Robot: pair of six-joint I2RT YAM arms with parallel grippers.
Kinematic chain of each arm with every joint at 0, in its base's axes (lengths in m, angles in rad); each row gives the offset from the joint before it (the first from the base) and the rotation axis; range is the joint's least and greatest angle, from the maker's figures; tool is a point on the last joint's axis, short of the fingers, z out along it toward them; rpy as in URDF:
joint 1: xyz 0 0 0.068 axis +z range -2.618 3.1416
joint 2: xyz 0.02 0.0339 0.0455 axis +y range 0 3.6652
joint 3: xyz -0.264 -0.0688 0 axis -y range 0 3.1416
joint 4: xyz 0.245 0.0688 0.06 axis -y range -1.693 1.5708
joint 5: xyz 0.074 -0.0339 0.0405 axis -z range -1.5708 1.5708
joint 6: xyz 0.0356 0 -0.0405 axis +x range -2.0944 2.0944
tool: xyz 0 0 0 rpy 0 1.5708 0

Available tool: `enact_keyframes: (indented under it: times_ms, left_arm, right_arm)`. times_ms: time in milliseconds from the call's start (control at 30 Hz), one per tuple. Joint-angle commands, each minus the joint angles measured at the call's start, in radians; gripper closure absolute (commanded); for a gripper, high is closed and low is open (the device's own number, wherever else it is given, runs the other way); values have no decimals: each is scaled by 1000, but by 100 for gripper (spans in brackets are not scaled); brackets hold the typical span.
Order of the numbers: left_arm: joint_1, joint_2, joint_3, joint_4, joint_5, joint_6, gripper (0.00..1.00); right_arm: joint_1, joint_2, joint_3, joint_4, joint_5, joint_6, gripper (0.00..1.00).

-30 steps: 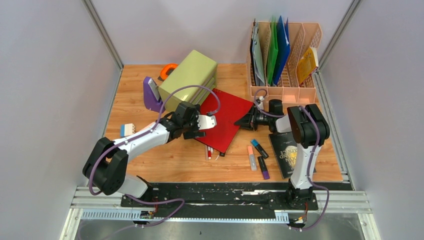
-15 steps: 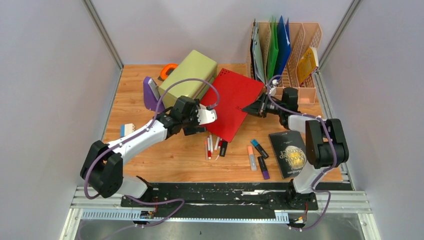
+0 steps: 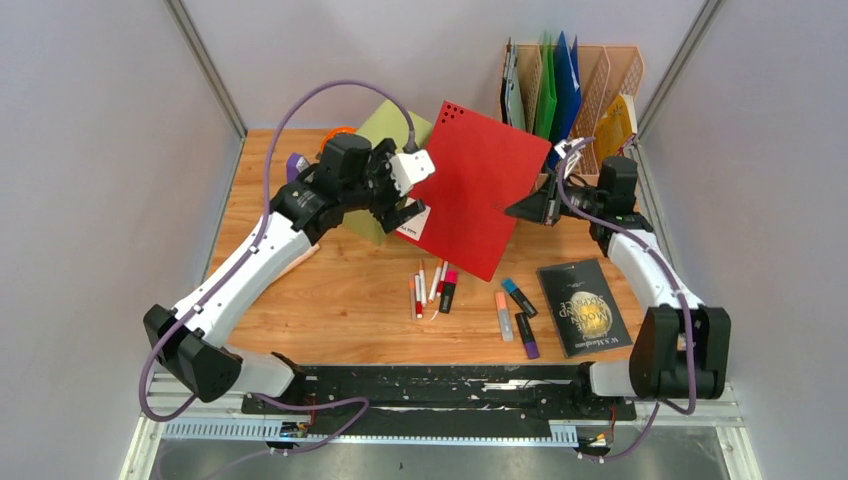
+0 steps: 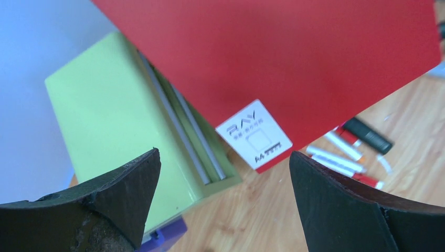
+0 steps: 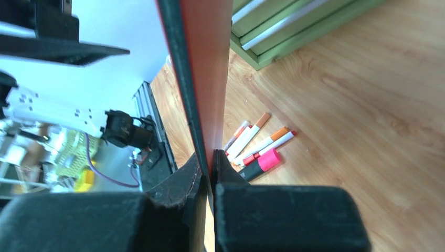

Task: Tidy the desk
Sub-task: Pick up the folder from the center of the board.

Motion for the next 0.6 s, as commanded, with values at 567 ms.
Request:
enact_keyframes:
  times_ms: [567]
  left_arm:
    - [203,76,277,9,546,-485,0]
  right_arm:
    - [-38,-145,150,-470,-387,-600,100]
